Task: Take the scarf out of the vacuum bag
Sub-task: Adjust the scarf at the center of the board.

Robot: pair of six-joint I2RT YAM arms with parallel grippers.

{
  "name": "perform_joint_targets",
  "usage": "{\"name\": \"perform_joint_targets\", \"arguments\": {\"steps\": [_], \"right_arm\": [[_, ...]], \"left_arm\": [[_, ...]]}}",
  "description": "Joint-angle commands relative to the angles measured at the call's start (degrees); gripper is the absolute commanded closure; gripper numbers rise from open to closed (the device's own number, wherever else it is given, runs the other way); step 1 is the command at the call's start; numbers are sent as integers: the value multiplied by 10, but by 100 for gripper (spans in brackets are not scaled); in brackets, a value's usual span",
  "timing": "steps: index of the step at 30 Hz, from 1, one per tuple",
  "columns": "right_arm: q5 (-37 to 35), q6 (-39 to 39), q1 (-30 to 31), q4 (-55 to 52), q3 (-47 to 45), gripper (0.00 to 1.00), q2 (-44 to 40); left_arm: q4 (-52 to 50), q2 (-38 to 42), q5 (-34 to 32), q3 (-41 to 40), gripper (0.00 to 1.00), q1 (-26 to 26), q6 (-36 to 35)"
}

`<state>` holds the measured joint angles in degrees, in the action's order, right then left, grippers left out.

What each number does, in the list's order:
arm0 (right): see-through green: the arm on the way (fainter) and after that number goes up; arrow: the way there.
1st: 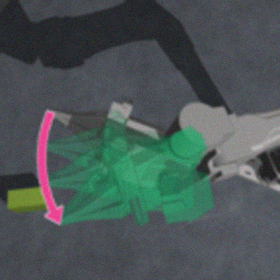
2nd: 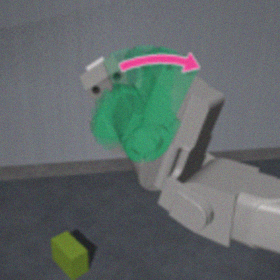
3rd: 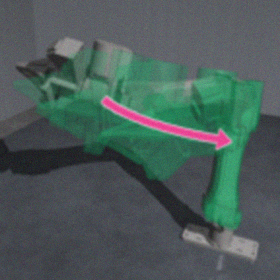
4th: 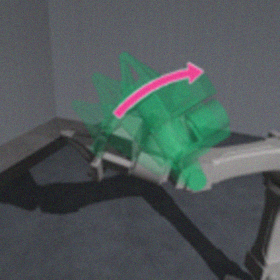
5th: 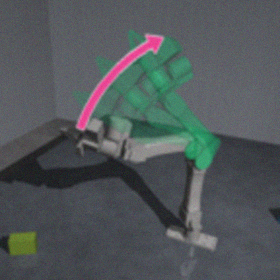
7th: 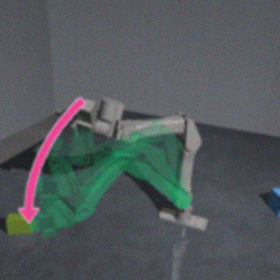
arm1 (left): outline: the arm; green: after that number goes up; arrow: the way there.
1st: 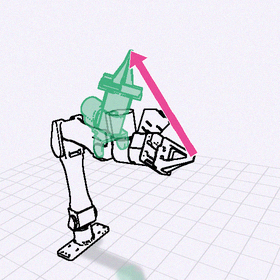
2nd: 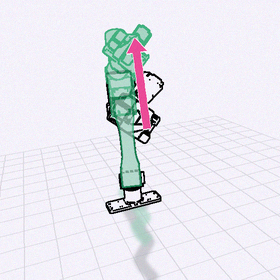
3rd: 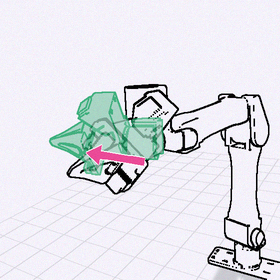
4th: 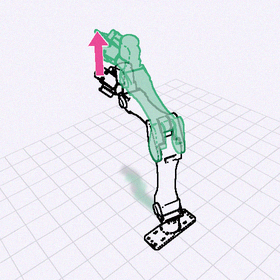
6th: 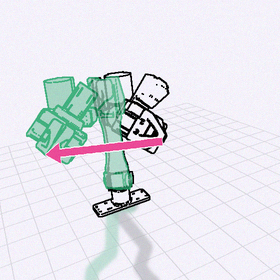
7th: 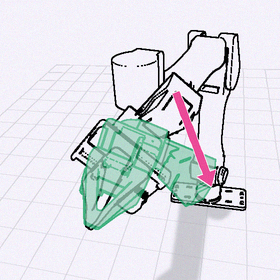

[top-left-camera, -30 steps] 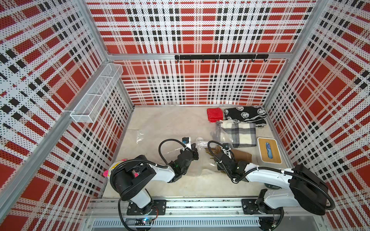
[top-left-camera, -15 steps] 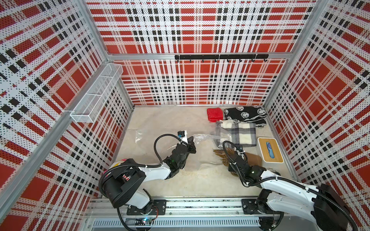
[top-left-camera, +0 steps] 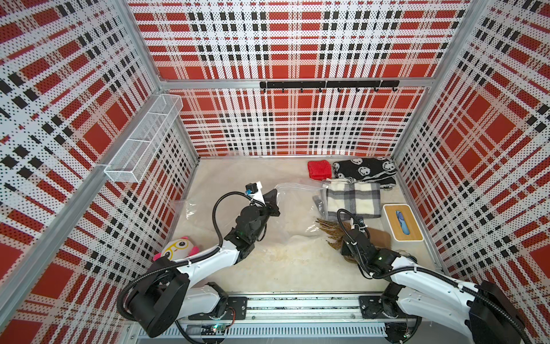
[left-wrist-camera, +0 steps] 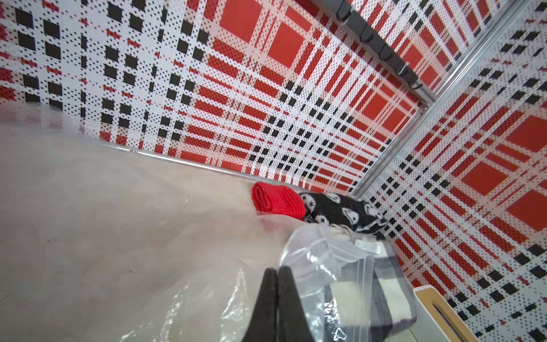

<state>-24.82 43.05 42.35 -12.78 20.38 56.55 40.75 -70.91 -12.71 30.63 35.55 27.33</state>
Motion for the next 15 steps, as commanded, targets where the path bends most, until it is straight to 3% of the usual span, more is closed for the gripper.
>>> {"name": "perform_joint_targets", "arguments": {"steps": [1,9,11,15], "right_arm": [[43,-17,-3,75,-16,63,25],[70,-18,-3,142,-16,59,116],[90,-24,-3,168,-20,53,119],[98,-29,-3,195,-33,32,87]], "left_arm": [[3,8,55,32,100,-3,13],[11,-17,92,85,100,4,27],[2,-28,100,109,100,16,25],[-10,-53,74,139,100,56,5]]}}
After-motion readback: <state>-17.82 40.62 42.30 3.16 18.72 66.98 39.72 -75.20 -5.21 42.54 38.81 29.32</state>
